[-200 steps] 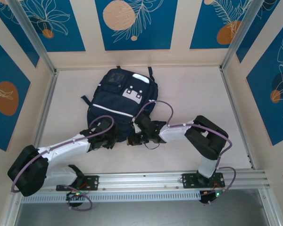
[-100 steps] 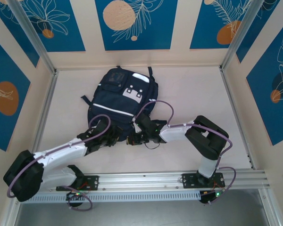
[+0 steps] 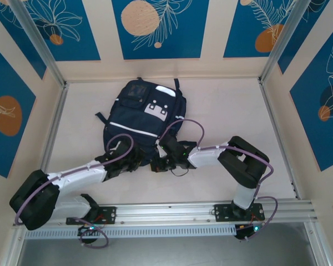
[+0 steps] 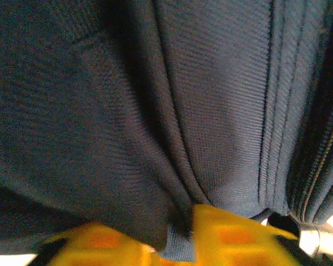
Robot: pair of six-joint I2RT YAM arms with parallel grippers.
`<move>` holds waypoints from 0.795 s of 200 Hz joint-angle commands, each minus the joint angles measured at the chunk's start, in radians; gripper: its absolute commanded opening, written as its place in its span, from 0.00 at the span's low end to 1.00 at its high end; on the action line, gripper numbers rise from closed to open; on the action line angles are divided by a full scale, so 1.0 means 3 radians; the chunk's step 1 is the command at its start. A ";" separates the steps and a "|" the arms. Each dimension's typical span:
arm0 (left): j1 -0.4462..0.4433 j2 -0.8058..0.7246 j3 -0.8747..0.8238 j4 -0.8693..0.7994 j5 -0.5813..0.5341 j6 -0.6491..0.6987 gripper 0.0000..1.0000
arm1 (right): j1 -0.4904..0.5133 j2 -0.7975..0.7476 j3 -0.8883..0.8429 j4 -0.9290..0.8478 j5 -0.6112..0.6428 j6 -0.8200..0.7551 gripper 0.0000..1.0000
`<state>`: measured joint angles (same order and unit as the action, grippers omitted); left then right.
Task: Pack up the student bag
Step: Zip the student bag at the center of the table.
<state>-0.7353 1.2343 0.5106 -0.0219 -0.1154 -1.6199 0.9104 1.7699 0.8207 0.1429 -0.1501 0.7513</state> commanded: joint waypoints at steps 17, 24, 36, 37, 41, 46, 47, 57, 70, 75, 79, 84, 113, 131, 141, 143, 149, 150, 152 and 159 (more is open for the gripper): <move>0.0033 -0.0029 0.0079 -0.0269 -0.0297 0.0092 0.00 | 0.0024 -0.0144 -0.0135 -0.0118 -0.0098 -0.0033 0.00; 0.0046 -0.0067 0.0073 -0.0327 -0.0316 0.0097 0.00 | 0.0016 -0.0170 -0.0149 -0.0137 -0.0071 -0.0047 0.00; 0.0065 -0.0127 0.0056 -0.0385 -0.0336 0.0110 0.00 | -0.0001 -0.0191 -0.0168 -0.0178 -0.0028 -0.0070 0.00; 0.0064 -0.0132 0.0054 -0.0391 -0.0336 0.0111 0.00 | -0.0004 -0.0194 -0.0169 -0.0184 -0.0025 -0.0070 0.00; 0.0068 -0.0150 0.0043 -0.0406 -0.0336 0.0108 0.00 | -0.0013 -0.0203 -0.0177 -0.0199 -0.0016 -0.0079 0.00; 0.0071 -0.0171 0.0037 -0.0419 -0.0336 0.0110 0.00 | -0.0021 -0.0208 -0.0181 -0.0211 -0.0002 -0.0085 0.00; 0.0070 -0.0176 0.0034 -0.0421 -0.0334 0.0109 0.00 | -0.0025 -0.0211 -0.0180 -0.0213 0.0001 -0.0088 0.00; 0.0081 -0.0222 0.0017 -0.0461 -0.0334 0.0113 0.00 | -0.0048 -0.0231 -0.0194 -0.0245 0.0039 -0.0100 0.00; 0.0081 -0.0282 -0.0011 -0.0513 -0.0331 0.0113 0.00 | -0.0077 -0.0253 -0.0215 -0.0255 0.0071 -0.0111 0.00; 0.0081 -0.0306 -0.0023 -0.0523 -0.0326 0.0113 0.00 | -0.0092 -0.0268 -0.0227 -0.0253 0.0076 -0.0110 0.00; 0.0083 -0.0327 -0.0036 -0.0529 -0.0321 0.0113 0.00 | -0.0101 -0.0272 -0.0230 -0.0256 0.0080 -0.0115 0.00; 0.0080 -0.0351 -0.0046 -0.0539 -0.0317 0.0113 0.00 | -0.0113 -0.0279 -0.0236 -0.0254 0.0081 -0.0114 0.00; 0.0086 -0.0422 -0.0073 -0.0555 -0.0296 0.0111 0.00 | -0.0049 -0.0330 -0.0221 -0.0167 0.0040 -0.0290 0.00; 0.0086 -0.0404 -0.0043 -0.0530 -0.0246 0.0124 0.00 | 0.0044 -0.0424 -0.0269 -0.0084 0.0366 -0.0482 0.19; 0.0087 -0.0396 -0.0018 -0.0530 -0.0215 0.0143 0.00 | 0.0066 -0.0512 -0.0367 0.0073 0.0504 -0.0562 0.33; 0.0088 -0.0398 -0.0012 -0.0530 -0.0214 0.0143 0.00 | 0.0066 -0.0531 -0.0394 0.0120 0.0519 -0.0573 0.35; 0.0084 -0.0397 -0.0005 -0.0530 -0.0209 0.0157 0.00 | 0.0068 -0.0590 -0.0468 0.0243 0.0566 -0.0631 0.41; 0.0084 -0.0397 -0.0002 -0.0530 -0.0209 0.0158 0.00 | 0.0071 -0.0604 -0.0482 0.0280 0.0572 -0.0645 0.42; 0.0084 -0.0401 0.0000 -0.0530 -0.0209 0.0164 0.00 | 0.0073 -0.0623 -0.0519 0.0332 0.0587 -0.0670 0.43; 0.0084 -0.0411 0.0001 -0.0539 -0.0210 0.0164 0.00 | 0.0091 -0.0695 -0.0628 0.0516 0.0672 -0.0752 0.49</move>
<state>-0.7193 1.1248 0.5053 -0.1318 -0.1692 -1.5883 0.9237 1.6382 0.7139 0.1516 -0.0505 0.6281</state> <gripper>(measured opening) 0.040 0.408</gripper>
